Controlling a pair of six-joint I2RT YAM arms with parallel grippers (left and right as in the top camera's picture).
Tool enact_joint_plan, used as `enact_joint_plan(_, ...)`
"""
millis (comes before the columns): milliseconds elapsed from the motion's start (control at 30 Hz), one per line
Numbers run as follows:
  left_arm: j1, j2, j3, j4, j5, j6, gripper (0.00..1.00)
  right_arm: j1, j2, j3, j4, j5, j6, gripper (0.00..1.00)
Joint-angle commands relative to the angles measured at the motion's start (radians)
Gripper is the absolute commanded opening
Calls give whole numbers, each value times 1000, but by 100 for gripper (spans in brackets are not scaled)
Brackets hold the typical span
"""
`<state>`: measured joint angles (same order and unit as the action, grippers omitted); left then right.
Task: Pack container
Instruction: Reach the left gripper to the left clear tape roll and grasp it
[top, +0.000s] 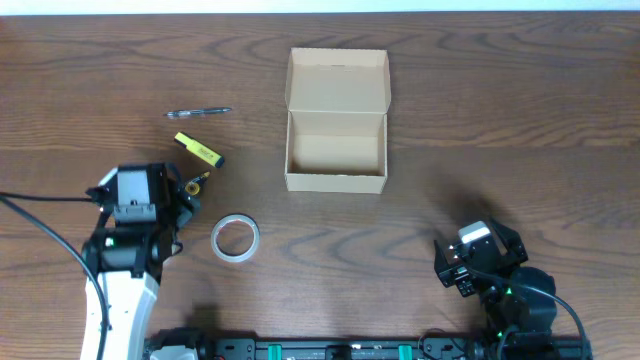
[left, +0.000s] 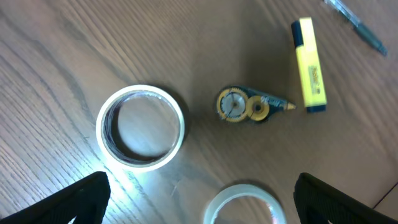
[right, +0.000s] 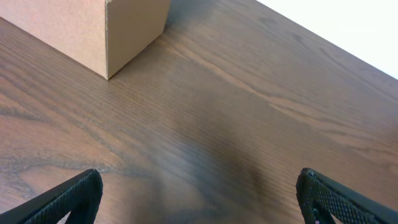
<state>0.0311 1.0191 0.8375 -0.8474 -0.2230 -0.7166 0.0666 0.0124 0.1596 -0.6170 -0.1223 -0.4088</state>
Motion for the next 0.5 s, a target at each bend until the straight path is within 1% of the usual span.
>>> enact_joint_plan(0, 3, 43, 35, -43, -85, -165, 95, -7, -6, -3, -4, 2, 11, 99)
enact_joint_plan(67, 4, 62, 35, -96, -110, -298, 95, -7, -6, -3, -4, 2, 11, 99)
enact_joint_plan(133, 10, 66, 35, -124, -98, -367, 95, -7, -6, -3, -4, 2, 11, 99)
enact_joint_plan(300, 34, 37, 35, -129, -17, -360, 95, -7, -6, -3, -4, 2, 11, 99)
enact_joint_plan(400, 35, -5, 22, -144, -34, -364, 95, -7, -6, -3, -4, 2, 11, 99)
enact_joint_plan(433, 35, -21, 3, -144, -59, -399, 95, -7, -6, -3, -4, 2, 11, 99)
enact_joint_plan(467, 35, -36, -23, -143, -86, -459, 95, -7, -6, -3, -4, 2, 11, 99)
